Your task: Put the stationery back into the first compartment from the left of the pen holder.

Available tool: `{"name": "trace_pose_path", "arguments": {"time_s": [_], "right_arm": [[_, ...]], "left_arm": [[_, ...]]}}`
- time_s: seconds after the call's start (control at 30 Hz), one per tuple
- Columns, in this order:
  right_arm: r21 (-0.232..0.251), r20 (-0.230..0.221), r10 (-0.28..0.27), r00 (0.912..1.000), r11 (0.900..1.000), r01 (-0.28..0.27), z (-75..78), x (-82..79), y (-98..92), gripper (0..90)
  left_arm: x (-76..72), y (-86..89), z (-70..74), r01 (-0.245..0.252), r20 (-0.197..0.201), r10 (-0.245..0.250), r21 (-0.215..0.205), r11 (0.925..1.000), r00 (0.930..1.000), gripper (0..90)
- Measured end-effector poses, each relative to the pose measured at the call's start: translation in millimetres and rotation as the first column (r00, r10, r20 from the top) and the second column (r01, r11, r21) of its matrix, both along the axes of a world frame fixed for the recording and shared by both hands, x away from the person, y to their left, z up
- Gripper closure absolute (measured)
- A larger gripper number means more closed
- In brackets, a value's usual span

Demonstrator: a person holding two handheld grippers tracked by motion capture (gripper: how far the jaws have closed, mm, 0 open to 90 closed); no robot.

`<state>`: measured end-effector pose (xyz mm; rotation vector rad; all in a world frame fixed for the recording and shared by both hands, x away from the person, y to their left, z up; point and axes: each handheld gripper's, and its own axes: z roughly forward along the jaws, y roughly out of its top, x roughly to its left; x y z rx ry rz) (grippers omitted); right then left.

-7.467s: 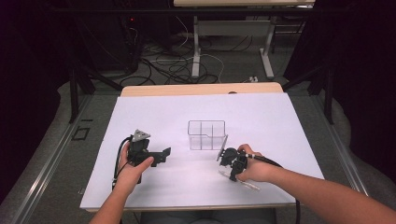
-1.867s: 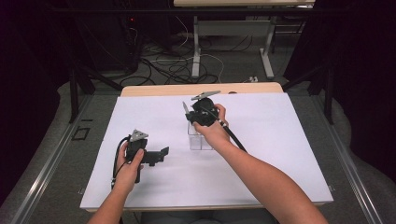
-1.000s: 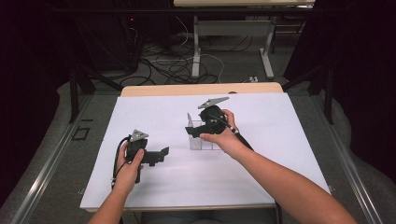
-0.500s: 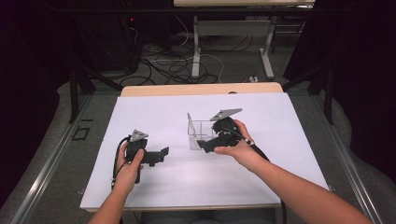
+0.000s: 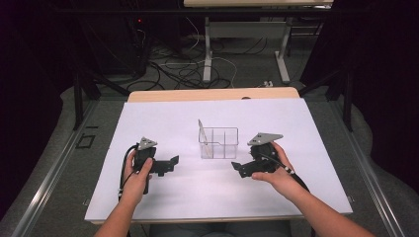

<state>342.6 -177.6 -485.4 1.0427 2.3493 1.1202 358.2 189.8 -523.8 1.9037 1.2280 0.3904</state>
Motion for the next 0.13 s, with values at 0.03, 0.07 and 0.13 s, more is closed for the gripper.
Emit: {"name": "trace_pose_path", "arguments": {"time_s": [0.03, 0.07, 0.13], "right_arm": [[0.006, 0.010, -0.008, 0.9999, 1.000, 0.008, -3.5, -0.9, -2.8, 0.0], [0.006, 0.003, -0.016, 0.9999, 1.000, 0.016, -6.3, -1.7, -6.4, 0.0], [0.011, -0.009, -0.037, 0.9993, 0.999, 0.037, -12.5, -2.2, -13.0, 0.0]], "left_arm": [[0.0, 0.0, -0.1, 0.000, 0.000, 0.000, 0.001, 1.0000, 1.0000, 0.4], [0.0, -0.1, -0.1, 0.000, -0.001, 0.000, 0.000, 1.0000, 1.0000, 0.4], [0.0, -0.3, -0.1, 0.001, -0.001, -0.001, 0.001, 1.0000, 1.0000, 0.4]]}}
